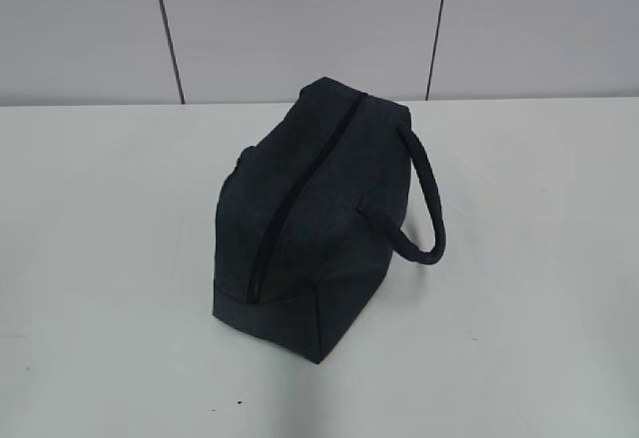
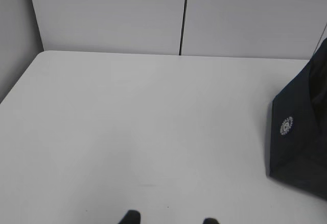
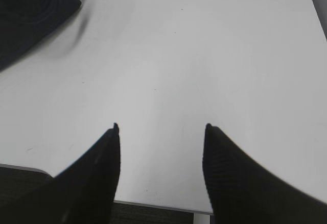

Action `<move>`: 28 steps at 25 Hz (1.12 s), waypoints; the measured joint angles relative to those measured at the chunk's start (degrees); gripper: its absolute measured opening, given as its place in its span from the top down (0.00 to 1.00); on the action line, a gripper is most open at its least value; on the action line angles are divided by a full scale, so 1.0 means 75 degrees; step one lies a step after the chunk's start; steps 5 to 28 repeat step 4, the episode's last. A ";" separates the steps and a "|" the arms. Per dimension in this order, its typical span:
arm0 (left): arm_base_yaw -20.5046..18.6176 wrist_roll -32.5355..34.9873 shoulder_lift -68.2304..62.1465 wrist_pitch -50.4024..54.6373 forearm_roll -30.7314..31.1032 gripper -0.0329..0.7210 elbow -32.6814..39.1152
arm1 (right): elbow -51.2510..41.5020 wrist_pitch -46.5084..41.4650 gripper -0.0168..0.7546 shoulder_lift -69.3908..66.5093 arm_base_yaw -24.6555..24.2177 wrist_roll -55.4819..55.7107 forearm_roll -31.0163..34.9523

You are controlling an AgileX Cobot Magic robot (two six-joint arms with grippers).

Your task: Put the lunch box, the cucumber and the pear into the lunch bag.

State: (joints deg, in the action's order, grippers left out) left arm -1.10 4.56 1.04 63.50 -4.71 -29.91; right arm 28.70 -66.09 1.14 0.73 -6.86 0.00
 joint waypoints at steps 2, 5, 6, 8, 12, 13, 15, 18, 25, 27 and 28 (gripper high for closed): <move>0.0000 0.0000 0.0000 0.0000 0.0000 0.64 0.0000 | 0.0000 0.0000 0.44 0.0000 0.0000 0.0000 0.0000; 0.0000 0.0000 0.0000 0.0000 0.0000 0.64 0.0000 | 0.0000 0.0000 0.44 0.0000 0.0000 0.0000 0.0000; 0.0000 0.0000 0.0000 0.0000 0.0000 0.64 0.0000 | 0.0000 0.0000 0.44 0.0000 0.0000 0.0000 0.0000; 0.0000 0.0000 0.0000 0.0000 0.0000 0.64 0.0000 | 0.0000 0.0000 0.44 0.0000 0.0000 0.0000 0.0000; 0.0000 0.0000 0.0000 0.0000 0.0000 0.64 0.0000 | 0.0000 0.0000 0.44 0.0000 0.0000 0.0000 0.0000; 0.0000 0.0000 0.0000 0.0000 0.0000 0.64 0.0000 | 0.0000 0.0000 0.44 0.0000 0.0000 0.0000 0.0000; 0.0000 0.0000 0.0000 0.0000 0.0000 0.64 0.0000 | 0.0000 0.0000 0.44 0.0000 0.0000 0.0000 0.0000; 0.0000 0.0000 0.0000 0.0000 0.0000 0.64 0.0000 | 0.0000 0.0000 0.44 0.0000 0.0000 0.0000 0.0000; 0.0000 0.0000 0.0000 0.0000 0.0000 0.64 0.0000 | 0.0000 0.0000 0.44 0.0000 0.0000 0.0000 0.0000; 0.0000 0.0000 0.0000 0.0000 0.0000 0.64 0.0000 | 0.0000 0.0000 0.44 0.0000 0.0000 0.0000 0.0000; 0.0000 0.0000 0.0000 0.0000 0.0000 0.64 0.0000 | 0.0000 0.0000 0.44 0.0000 0.0000 0.0000 0.0000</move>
